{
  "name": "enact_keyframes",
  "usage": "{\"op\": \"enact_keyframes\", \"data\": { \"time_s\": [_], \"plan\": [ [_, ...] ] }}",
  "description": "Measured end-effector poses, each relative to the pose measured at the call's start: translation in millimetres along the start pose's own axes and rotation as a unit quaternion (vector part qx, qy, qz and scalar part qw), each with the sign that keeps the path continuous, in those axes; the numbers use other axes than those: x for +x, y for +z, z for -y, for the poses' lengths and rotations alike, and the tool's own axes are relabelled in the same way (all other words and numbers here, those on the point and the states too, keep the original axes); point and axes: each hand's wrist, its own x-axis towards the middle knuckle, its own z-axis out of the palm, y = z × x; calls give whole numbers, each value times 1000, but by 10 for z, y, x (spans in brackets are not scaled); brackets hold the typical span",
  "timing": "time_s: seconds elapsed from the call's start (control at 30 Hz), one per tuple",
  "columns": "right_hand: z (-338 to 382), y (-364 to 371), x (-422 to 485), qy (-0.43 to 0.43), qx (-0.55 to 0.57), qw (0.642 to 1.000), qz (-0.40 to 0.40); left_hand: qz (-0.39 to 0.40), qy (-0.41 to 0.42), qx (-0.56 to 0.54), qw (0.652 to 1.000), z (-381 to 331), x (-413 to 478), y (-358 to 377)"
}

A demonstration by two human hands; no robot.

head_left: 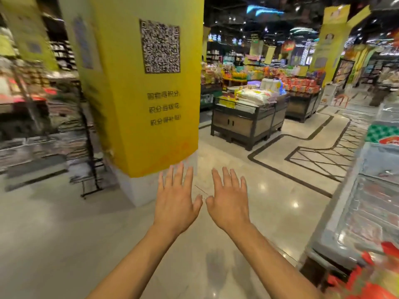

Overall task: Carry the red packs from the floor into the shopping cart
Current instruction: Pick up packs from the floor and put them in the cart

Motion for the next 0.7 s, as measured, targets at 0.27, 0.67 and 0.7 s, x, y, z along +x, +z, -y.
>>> {"op": "enact_keyframes", "data": {
  "time_s": [0.27,0.67,0.7],
  "plan": [
    [1733,317,421,-185,37,982,27,6,-180,82,980,1586,-521,-342],
    [4238,769,653,-439,127,886,80,18,-423,219,879,3468,-1387,-807],
    [4401,792,655,-453,130,878,87,24,-442,223,868,3556,-1425,-852]
  ]
}}
